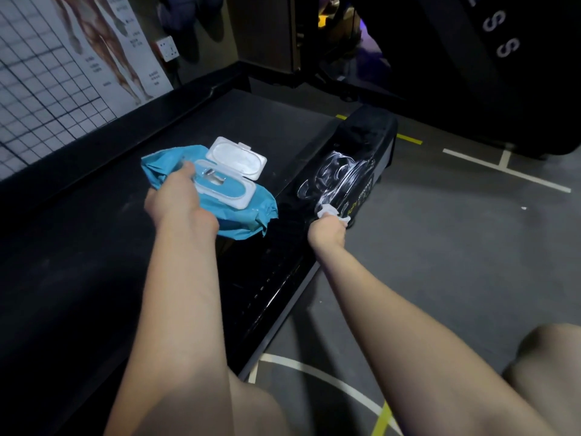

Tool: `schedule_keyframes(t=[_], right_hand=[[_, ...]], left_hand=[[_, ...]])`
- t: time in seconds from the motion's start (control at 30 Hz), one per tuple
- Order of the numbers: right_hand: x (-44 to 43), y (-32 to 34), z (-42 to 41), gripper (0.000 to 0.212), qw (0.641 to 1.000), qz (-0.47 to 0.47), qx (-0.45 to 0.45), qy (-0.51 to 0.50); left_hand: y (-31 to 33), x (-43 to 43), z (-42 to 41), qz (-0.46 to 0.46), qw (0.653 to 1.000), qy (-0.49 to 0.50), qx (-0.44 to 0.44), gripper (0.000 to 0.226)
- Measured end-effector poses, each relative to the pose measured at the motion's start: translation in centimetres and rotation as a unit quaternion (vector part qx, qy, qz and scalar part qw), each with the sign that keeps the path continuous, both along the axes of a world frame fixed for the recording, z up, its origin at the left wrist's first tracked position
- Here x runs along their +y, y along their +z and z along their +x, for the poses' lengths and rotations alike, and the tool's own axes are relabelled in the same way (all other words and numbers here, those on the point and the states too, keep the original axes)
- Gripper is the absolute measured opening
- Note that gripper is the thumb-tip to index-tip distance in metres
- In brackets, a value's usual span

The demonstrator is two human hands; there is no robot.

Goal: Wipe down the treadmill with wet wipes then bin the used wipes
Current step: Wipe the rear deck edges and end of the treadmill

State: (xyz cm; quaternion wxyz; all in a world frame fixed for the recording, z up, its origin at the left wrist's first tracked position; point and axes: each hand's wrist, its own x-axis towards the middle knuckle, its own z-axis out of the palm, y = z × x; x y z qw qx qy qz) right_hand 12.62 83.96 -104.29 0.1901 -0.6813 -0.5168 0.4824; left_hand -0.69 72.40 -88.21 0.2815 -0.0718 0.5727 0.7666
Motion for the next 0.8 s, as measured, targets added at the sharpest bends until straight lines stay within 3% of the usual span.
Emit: schedule_keyframes(t=[0.17,0.3,0.43,0.53,0.63,0.7,0.8], right_hand=[[0.9,1.7,2.7,0.036,0.996,-0.001,0.025,-0.081],[0.4,-1.0,6.6,0.04,0.979,0.02,0.096,-0.179],[-2.1,-2.1,9.8,0.046,0.968,0.054,0.132,-0.208],[-4.9,-2.4,9.5,0.025,0.977,0.097,0.106,-0.156],[-8.2,-2.4,7.1,0.052,0.977,0.194,0.059,-0.068],[-9.8,-2.4,5.5,0.065,0.961,0.272,0.053,0.004],[-10.2,-3.8,4.2,0.084,0.922,0.355,-0.034,0.153]], left_hand=[[0.2,-0.5,-0.1,-0.012,1.0,-0.018,-0.007,0.036],[0.3,-0.6,0.0,-0.015,1.0,-0.017,0.0,0.035],[0.2,-0.4,0.7,-0.015,0.999,-0.03,0.003,0.033],[-0.3,-0.2,1.1,-0.02,0.999,-0.033,0.005,0.03],[-0.4,0.2,1.6,-0.014,0.999,-0.038,0.003,0.028],[-0.5,0.3,1.7,-0.008,0.999,-0.043,0.002,0.027],[-0.6,0.3,1.6,-0.006,0.999,-0.038,0.001,0.027]])
